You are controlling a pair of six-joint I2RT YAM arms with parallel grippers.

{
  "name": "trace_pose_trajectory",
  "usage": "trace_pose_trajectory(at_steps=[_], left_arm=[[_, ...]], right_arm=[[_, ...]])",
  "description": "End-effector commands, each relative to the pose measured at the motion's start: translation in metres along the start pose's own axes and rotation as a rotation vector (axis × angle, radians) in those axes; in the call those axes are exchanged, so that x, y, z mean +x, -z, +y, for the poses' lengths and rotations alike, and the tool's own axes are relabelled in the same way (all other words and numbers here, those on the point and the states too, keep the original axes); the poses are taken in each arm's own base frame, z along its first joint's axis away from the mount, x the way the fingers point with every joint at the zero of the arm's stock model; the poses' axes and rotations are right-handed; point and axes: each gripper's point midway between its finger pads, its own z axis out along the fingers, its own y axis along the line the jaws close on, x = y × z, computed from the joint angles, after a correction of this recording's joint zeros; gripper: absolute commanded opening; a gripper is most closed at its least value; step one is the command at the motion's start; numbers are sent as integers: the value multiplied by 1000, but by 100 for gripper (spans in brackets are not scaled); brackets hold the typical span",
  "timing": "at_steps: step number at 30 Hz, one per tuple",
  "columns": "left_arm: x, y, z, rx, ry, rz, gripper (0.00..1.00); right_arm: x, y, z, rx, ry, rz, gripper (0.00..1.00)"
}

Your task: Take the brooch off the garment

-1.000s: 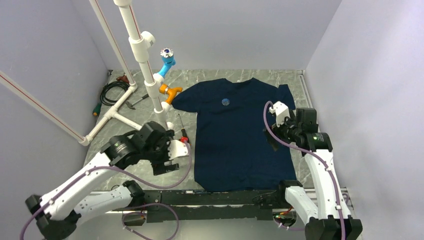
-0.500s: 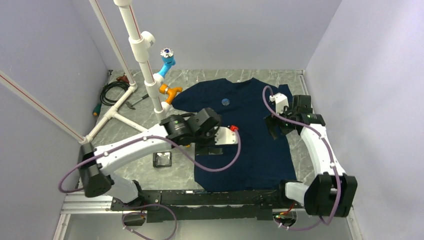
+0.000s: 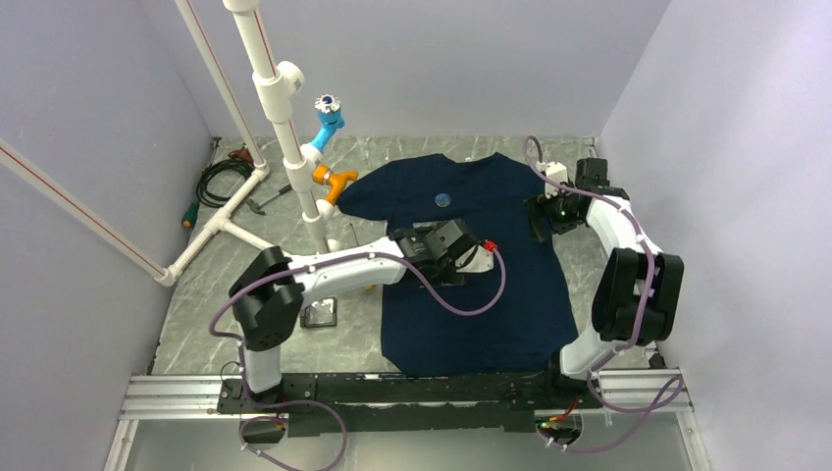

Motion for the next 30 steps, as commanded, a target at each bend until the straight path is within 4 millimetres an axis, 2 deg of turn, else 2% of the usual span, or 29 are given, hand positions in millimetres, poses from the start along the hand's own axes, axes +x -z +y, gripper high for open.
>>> trace_pose_trajectory(at_steps=[1,6,10,13,17,23,26,30], left_arm=[[-9,-23,33,-112,46,-4,90],[-2,-54,34,-141,6,28,83],[6,-74,27,-104,-9,58,67],[12,-85,12,-48,-25,70,56],[24,-91,-22,59,-73,88,53],[36,-81,-77,202,-157,79,54],[34,-68,-108,270,-206,61,55],[31,-43,-149,363,-261,29,55]], right_arm=[[-38,-10,-7,5,25,-86,85],[-38,-41,-9,-4,38,-32,63],[-29,-60,-15,-12,34,19,48],[-18,-68,-17,-6,51,56,46],[1,-70,-13,-16,78,104,45],[47,-67,-3,-29,147,205,46],[68,-61,2,-31,184,249,47],[88,-46,12,-41,221,276,47]])
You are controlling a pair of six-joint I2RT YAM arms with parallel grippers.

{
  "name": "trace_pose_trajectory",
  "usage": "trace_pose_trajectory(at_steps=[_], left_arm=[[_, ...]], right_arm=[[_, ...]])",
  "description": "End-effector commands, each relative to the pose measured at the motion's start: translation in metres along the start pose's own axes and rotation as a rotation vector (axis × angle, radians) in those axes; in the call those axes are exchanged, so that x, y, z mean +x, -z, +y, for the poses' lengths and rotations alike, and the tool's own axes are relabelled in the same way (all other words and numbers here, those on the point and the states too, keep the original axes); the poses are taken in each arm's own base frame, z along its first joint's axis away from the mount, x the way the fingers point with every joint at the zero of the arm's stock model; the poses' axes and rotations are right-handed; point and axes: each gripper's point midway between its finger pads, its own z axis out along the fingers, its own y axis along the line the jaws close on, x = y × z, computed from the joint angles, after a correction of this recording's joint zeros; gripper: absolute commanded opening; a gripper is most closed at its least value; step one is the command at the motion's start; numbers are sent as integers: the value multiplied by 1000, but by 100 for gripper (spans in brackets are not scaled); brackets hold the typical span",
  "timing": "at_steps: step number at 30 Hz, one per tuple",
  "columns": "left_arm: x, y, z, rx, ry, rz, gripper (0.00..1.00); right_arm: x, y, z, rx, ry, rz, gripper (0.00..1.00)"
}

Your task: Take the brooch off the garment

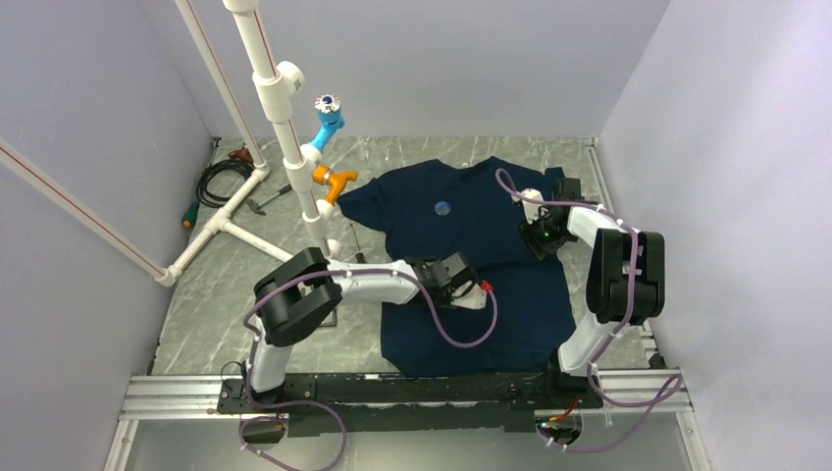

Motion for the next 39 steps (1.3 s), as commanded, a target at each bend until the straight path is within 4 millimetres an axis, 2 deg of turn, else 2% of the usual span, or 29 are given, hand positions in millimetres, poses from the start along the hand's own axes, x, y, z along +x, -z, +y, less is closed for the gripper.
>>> trace_pose_trajectory(at_steps=[1,5,8,10,13,15,18,21,24,27,30,33,39], left_arm=[[-10,26,-92,264,-99,-62,55],[-12,50,-118,364,-97,-97,56],[-13,69,-110,357,-75,-145,59],[-15,83,-92,312,-69,-184,60],[-13,100,-56,234,-14,-211,63],[-7,107,-32,191,45,-206,64],[5,112,-5,146,115,-209,66],[14,113,10,130,168,-212,68],[16,111,11,136,181,-201,70],[13,108,9,150,184,-198,71],[9,105,14,138,178,-208,72],[5,105,16,142,193,-210,72],[7,104,20,120,183,-204,73]], right_arm=[[41,14,18,-18,69,98,47],[61,30,34,-35,119,123,47],[78,43,43,-43,158,144,47],[88,55,48,-55,177,154,47],[89,74,48,-52,191,131,48],[79,85,44,-32,186,91,48],[53,96,36,-10,142,-13,50],[29,94,29,-7,93,-97,52],[20,80,24,-31,43,-111,52],[19,62,22,-60,8,-93,52],[35,42,25,-92,8,-23,52],[61,32,32,-107,32,58,51],[105,42,47,-115,96,173,51]])
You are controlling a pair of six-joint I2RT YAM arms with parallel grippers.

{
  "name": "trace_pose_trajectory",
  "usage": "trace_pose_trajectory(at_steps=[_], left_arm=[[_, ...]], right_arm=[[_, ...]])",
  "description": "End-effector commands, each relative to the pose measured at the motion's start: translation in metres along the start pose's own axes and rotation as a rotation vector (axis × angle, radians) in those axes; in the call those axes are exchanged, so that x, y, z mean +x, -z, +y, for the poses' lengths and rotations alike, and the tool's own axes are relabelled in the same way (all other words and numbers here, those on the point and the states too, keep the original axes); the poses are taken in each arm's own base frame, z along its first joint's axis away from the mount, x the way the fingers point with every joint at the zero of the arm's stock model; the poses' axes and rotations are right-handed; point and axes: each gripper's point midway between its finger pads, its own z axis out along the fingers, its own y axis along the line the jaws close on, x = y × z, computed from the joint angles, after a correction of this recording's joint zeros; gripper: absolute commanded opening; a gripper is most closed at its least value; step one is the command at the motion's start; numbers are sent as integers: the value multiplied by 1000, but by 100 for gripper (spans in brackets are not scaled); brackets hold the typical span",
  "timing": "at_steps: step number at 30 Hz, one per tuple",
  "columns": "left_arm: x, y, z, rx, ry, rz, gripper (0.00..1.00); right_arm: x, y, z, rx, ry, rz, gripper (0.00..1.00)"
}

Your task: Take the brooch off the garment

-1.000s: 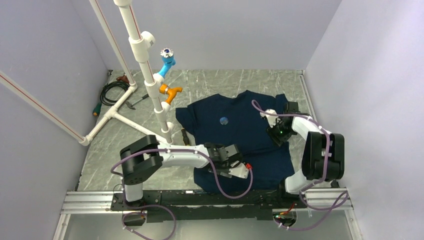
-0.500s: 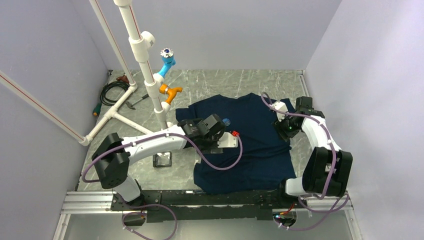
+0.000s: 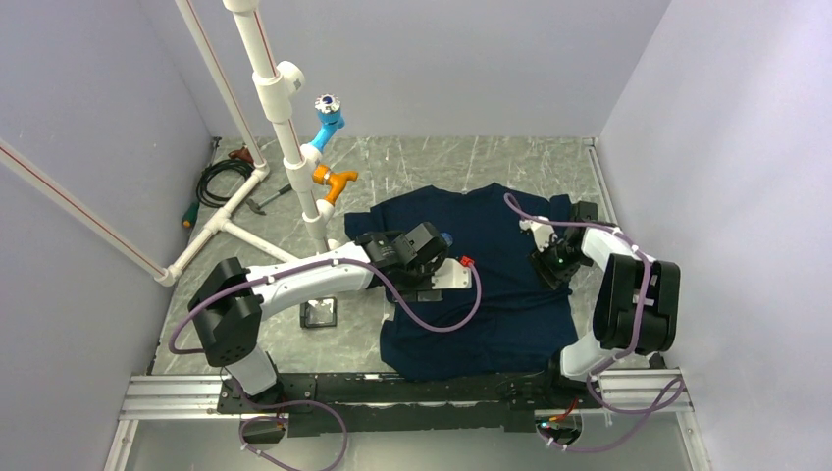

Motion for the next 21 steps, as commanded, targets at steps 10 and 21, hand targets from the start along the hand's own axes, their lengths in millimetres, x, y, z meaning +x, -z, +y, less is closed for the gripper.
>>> trace_pose_trajectory(at_steps=[10,21], left_arm=[[-19,-18,22,-90,-25,-41,71],[-6,-86,67,-145,0,25,69]], right_arm=[[22,41,16,44,40,16,53],[-25,31,-29,109,-67,-97,55]])
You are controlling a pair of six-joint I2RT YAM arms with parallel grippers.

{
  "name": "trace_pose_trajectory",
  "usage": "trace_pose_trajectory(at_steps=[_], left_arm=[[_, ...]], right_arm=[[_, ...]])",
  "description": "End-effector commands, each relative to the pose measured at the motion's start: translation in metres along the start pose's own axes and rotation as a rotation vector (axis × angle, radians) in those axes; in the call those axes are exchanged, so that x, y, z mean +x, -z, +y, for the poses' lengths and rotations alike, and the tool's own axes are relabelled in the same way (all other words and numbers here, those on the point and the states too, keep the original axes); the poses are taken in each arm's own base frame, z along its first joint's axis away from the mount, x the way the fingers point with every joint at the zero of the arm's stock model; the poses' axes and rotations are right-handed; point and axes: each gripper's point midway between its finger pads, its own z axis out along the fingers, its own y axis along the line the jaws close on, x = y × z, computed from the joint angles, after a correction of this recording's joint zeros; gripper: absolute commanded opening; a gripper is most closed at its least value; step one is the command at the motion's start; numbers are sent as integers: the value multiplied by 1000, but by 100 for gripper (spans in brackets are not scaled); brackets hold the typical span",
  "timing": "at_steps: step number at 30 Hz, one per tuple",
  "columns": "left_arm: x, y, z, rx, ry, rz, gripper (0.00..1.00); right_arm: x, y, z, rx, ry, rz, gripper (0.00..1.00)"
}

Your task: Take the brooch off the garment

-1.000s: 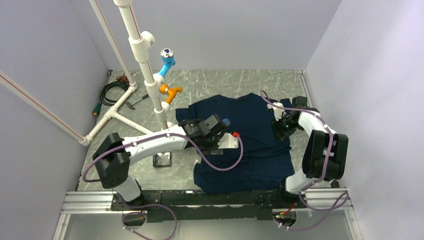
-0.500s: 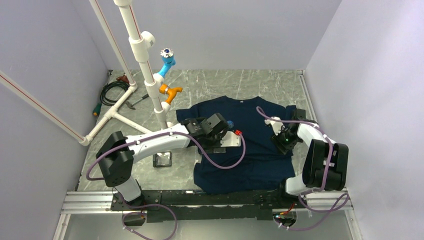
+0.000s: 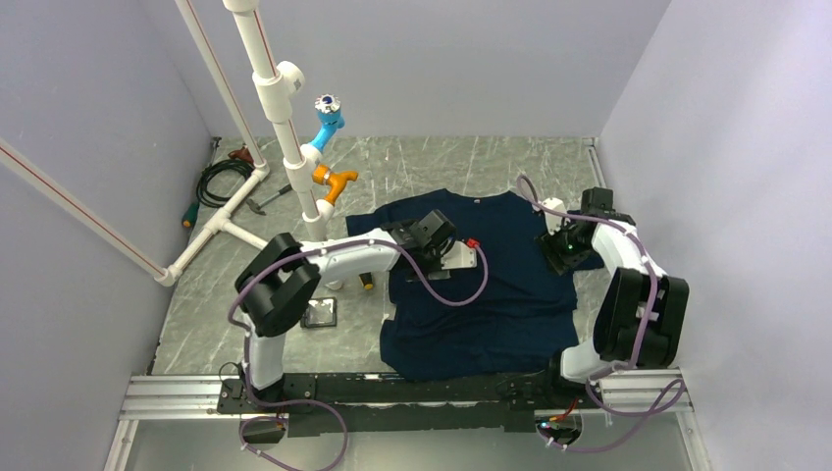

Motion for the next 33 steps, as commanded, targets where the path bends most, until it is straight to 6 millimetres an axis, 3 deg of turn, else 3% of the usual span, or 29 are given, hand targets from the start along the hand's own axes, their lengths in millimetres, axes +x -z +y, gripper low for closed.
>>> trace_pose_trajectory(at_steps=[1,5,9,15,21,24,28,30,33], left_arm=[[-10,-23,21,-64,-20,-8,69],[-1,-43,6,-13,-43,30,69],[8,-44,-30,80,-82,62,69],[9,-21,-107,166,-257,43,69],[7,1,-137,282,-217,-1,69],[5,4,-128,263,-188,-19,70],[0,10,-95,205,-88,-48,71],[-8,18,-76,172,-25,-91,71],[-26,34,-53,124,47,-172,73]], right_arm=[[4,-23,-10,-4,-37,26,55],[21,-41,-9,-19,-12,83,55],[41,-49,2,-52,13,129,55],[68,-33,28,-75,89,171,56],[88,-9,48,-92,165,207,56],[98,-1,52,-86,197,236,56],[101,9,50,-91,208,256,56],[91,14,44,-88,179,229,56],[56,25,40,-104,115,111,58]])
